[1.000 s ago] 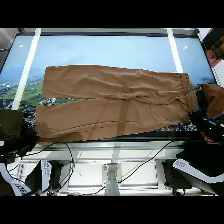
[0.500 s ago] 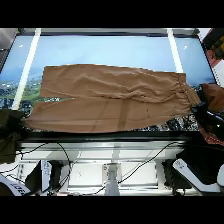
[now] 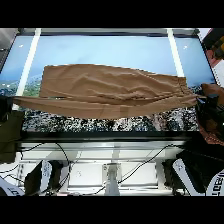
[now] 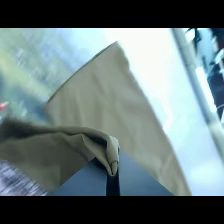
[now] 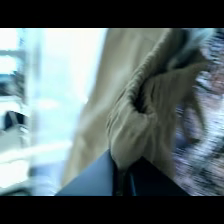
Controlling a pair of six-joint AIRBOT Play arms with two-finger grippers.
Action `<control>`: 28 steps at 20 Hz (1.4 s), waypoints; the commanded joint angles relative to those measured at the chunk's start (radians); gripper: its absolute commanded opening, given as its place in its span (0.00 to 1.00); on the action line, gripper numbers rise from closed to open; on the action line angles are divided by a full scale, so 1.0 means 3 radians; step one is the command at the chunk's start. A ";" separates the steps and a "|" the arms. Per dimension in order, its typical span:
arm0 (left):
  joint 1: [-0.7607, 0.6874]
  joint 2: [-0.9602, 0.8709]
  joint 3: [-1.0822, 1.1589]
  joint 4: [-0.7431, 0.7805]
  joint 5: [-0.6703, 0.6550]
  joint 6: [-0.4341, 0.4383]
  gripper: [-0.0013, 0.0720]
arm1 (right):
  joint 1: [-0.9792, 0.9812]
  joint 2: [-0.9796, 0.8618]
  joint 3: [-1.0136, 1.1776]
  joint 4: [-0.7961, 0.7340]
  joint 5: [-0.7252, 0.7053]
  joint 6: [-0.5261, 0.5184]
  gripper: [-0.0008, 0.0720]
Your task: Fold the clothes and pants, and hang the long-sleeved shirts on hangers.
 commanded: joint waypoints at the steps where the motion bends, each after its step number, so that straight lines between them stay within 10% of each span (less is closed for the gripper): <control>1: -0.0501 -0.0092 0.0011 -0.0275 0.0832 0.0034 0.05 | 0.0354 0.0015 0.0004 0.0292 -0.0548 0.0415 0.05; 7: -0.1120 -0.0669 0.0328 -0.0456 0.1644 0.0037 0.05 | 0.1139 -0.0205 0.0355 0.0286 -0.1818 0.0665 0.05; 19: -0.1563 -0.2247 0.1588 -0.0458 0.1799 0.0036 0.05 | 0.1713 -0.1783 0.1554 0.0290 -0.2407 0.1657 0.05; 28: -0.1726 -0.2959 0.2225 -0.0462 0.2068 -0.0036 0.05 | 0.1776 -0.2359 0.2192 0.0266 -0.2728 0.1709 0.05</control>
